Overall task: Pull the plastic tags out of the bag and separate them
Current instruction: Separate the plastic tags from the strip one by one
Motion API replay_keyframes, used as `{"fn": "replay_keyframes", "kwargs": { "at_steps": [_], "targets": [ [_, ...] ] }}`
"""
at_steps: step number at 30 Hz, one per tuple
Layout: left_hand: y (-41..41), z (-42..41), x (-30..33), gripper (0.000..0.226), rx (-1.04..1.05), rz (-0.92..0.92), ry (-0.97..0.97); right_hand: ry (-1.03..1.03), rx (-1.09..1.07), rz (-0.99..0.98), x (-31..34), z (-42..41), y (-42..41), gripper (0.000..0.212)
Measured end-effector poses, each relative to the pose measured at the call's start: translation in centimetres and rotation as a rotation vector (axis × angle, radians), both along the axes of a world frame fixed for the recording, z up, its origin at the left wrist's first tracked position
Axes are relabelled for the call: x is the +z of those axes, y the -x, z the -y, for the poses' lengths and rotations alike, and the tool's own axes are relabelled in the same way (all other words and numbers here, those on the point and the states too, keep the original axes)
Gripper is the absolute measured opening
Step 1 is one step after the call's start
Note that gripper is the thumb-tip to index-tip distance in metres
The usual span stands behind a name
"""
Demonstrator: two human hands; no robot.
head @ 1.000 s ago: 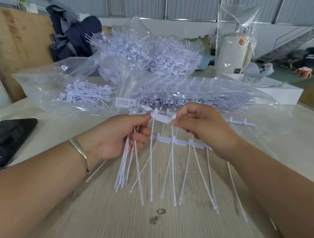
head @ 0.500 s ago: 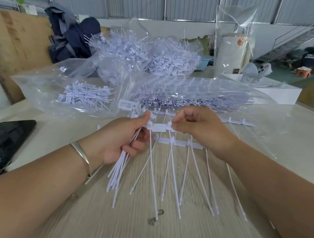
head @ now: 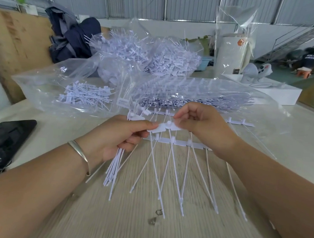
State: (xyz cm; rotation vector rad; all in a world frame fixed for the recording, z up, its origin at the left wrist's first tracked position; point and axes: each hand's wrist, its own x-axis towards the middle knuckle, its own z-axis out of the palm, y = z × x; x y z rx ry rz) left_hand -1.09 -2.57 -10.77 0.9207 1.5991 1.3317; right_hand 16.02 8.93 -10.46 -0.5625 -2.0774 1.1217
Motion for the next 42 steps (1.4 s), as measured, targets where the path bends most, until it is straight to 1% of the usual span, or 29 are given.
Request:
{"fn": "replay_keyframes", "kwargs": {
  "at_steps": [3,6,8,9,11,12,13,15,16,17,20,22,24,26,28,31,33,35,37,40,42],
  "targets": [
    [0.1,0.1,0.0,0.028,0.002,0.031,-0.012,-0.016,-0.042,0.052,-0.2,-0.2,0.3,0.018],
    [0.0,0.2,0.1,0.026,-0.031,0.079,-0.024,-0.026,-0.077,0.071,-0.1,-0.3,0.3,0.027],
    [-0.1,0.3,0.2,0.024,-0.072,0.129,-0.043,-0.009,-0.059,0.065,0.1,0.0,0.1,0.028],
    [-0.2,0.4,0.2,0.022,-0.101,0.152,-0.054,0.01,-0.022,0.075,0.2,0.2,0.0,0.027],
    [-0.6,0.5,0.3,0.015,-0.188,0.197,-0.083,0.054,0.125,0.114,0.3,0.9,-0.1,0.028],
    [-0.9,0.6,0.4,0.009,-0.241,0.218,-0.105,0.087,0.21,0.128,0.2,1.3,0.0,0.034],
    [-1.1,0.6,0.5,0.01,-0.285,0.235,-0.128,0.133,0.277,0.128,0.2,1.5,0.1,0.044],
    [-1.4,0.7,0.7,0.016,-0.328,0.246,-0.155,0.183,0.316,0.104,0.3,1.7,0.3,0.059],
    [-1.4,0.7,0.8,0.015,-0.332,0.243,-0.157,0.173,0.307,0.099,0.3,1.7,0.3,0.06],
    [-1.3,0.7,0.8,0.016,-0.332,0.243,-0.151,0.154,0.29,0.097,0.3,1.6,0.4,0.055],
    [-1.0,0.5,0.8,0.018,-0.266,0.288,-0.101,0.114,0.193,0.084,0.0,1.5,0.6,0.028],
    [-0.8,0.4,0.9,0.013,-0.171,0.309,-0.083,0.064,0.084,0.052,-0.2,1.0,0.5,0.021],
    [-0.7,0.4,0.9,0.013,-0.096,0.262,-0.072,-0.027,-0.009,0.025,-0.1,0.5,0.4,0.017],
    [-0.8,0.4,0.8,0.009,-0.083,0.209,-0.06,-0.067,-0.062,0.004,0.1,0.2,0.2,0.013],
    [-0.9,0.4,0.8,0.01,-0.077,0.166,-0.039,-0.063,-0.06,0.001,0.1,0.1,0.2,0.011],
    [-1.0,0.3,0.7,0.027,-0.052,0.035,0.005,-0.066,-0.027,0.052,0.1,0.3,0.4,0.011],
    [-0.9,0.4,0.7,0.036,-0.053,-0.012,0.016,-0.052,-0.006,0.091,0.0,0.3,0.4,0.011],
    [-0.7,0.5,0.7,0.032,-0.054,-0.029,0.014,-0.034,0.025,0.136,-0.1,0.4,0.4,0.009],
    [-0.6,0.5,0.8,0.02,-0.046,-0.037,0.008,-0.033,0.06,0.171,-0.1,0.5,0.4,0.007],
    [-0.6,0.5,0.8,0.009,-0.039,-0.09,0.007,-0.023,0.078,0.167,0.1,0.5,0.4,0.003],
    [-1.0,0.4,0.6,0.009,-0.047,-0.133,0.02,-0.017,0.044,0.151,0.4,0.6,0.4,0.014]
  ]
}}
